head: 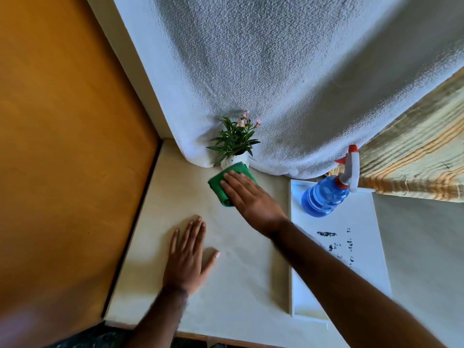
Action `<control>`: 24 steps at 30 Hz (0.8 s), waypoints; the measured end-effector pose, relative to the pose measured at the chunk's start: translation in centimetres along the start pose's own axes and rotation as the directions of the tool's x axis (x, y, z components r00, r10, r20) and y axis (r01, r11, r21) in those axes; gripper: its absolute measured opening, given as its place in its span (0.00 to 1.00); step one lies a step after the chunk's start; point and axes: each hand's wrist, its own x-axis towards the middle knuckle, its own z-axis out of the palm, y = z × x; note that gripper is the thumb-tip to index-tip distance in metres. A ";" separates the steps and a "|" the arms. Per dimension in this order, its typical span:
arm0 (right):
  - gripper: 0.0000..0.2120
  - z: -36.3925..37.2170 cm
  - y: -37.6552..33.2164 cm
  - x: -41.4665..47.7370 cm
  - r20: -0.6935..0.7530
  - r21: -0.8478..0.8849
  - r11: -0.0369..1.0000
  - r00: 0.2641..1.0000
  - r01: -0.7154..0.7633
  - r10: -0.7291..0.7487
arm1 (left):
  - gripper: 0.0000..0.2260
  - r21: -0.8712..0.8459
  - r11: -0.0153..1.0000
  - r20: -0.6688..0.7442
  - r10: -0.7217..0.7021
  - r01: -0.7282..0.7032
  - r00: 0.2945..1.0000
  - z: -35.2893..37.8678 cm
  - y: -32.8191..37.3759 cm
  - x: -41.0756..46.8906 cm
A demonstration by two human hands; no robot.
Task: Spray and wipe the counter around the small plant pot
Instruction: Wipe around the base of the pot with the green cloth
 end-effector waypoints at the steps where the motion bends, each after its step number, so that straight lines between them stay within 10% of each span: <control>1: 0.21 0.4 0.3 0.9 -0.006 -0.013 1.000 1.000 0.012 -0.012 | 0.38 0.002 1.000 -0.001 0.000 0.000 1.000 0.0 0.0 0.0; 24: 0.19 4.3 2.1 1.8 0.037 0.079 0.995 0.997 0.067 -0.071 | 0.40 0.011 1.000 0.015 -0.015 0.015 1.000 0.1 0.0 0.2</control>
